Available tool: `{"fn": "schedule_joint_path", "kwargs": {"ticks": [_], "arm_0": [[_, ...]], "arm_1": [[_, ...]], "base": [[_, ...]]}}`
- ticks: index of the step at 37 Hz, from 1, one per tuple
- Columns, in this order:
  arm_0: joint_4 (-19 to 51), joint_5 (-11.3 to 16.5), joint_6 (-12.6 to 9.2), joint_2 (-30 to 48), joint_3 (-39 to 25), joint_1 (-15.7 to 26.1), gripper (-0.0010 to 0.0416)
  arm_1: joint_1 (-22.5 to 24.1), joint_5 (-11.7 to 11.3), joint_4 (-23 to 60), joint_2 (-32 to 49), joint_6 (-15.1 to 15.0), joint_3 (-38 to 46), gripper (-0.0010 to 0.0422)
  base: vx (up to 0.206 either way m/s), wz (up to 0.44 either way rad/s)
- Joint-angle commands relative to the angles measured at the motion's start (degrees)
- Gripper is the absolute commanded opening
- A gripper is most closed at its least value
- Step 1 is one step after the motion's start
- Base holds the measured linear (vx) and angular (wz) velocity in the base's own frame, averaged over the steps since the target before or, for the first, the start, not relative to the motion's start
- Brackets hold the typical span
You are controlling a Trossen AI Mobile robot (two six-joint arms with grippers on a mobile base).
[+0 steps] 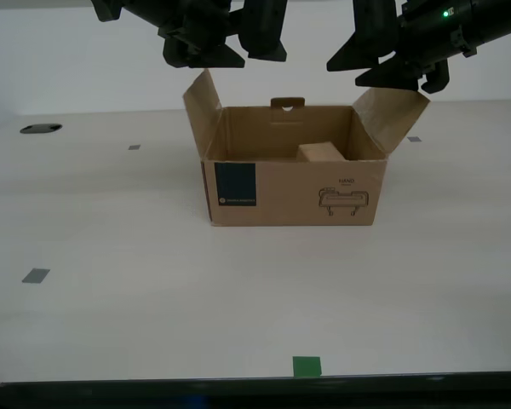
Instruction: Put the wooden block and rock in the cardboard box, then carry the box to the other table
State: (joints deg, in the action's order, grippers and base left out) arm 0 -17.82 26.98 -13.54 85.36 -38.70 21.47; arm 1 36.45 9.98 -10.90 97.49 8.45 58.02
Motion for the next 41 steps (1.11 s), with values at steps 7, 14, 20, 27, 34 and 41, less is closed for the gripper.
{"fn": "schedule_joint_path", "kwargs": {"ticks": [7,14,20,27,34,41], "arm_0": [[0.3,0.0,-0.5,0.0,0.0,0.0,0.0404],[0.3,0.0,-1.4,0.0,0.0,0.0,0.0389],[0.3,0.0,-1.6,0.0,0.0,0.0,0.0392],[0.3,0.0,-3.1,-0.3,0.0,0.0,0.0392],[0.3,0.0,-5.9,-2.7,-0.1,0.0,0.0391],[10.3,0.0,-5.7,-5.2,-4.9,0.0,0.0392]], "arm_1": [[0.0,0.2,-0.2,0.0,2.7,0.0,0.0392],[0.0,0.2,-0.2,0.0,3.1,0.0,0.0393],[0.0,0.2,-0.2,0.0,3.2,0.0,0.0394],[0.0,0.2,2.4,0.0,3.8,1.4,0.0394],[0.0,0.2,9.2,0.0,3.6,5.8,0.0394],[0.0,0.2,16.2,0.0,3.8,11.4,0.0394]], "base": [[0.0,0.0],[0.0,0.0],[0.0,0.0],[0.0,0.0],[0.0,0.0],[0.0,0.0]]}}
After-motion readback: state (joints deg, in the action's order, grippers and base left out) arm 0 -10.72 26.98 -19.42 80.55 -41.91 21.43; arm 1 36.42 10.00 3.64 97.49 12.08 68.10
